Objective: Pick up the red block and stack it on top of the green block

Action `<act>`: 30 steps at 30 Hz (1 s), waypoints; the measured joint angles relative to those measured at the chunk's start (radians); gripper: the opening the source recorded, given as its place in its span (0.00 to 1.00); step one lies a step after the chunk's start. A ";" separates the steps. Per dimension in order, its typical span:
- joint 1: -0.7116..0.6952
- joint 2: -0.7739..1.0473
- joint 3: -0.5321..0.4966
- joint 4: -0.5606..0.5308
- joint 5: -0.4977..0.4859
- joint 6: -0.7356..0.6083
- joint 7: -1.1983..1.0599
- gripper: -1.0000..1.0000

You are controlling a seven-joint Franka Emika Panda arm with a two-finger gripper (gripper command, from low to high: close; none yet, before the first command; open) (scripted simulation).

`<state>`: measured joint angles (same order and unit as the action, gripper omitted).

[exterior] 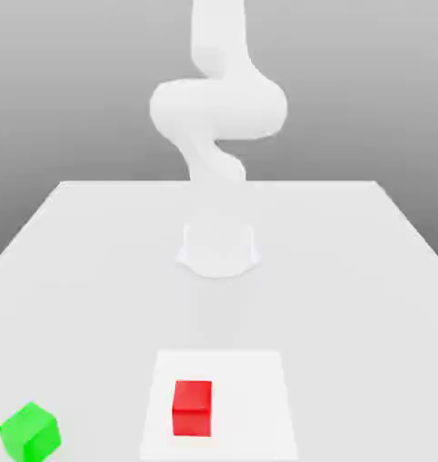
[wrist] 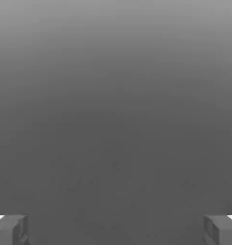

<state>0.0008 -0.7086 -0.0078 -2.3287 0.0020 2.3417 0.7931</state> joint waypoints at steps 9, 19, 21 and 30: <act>0.000 0.333 -0.027 -0.104 0.009 0.152 -0.027 0.50; -0.009 0.695 -0.047 -0.218 0.019 0.317 -0.056 0.50; -0.013 0.767 -0.050 -0.241 0.019 0.351 -0.060 0.50; -0.030 1.040 -0.030 -0.234 0.048 0.552 -0.086 0.00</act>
<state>-0.0293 0.3309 -0.0380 -2.5631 0.0501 2.8938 0.7071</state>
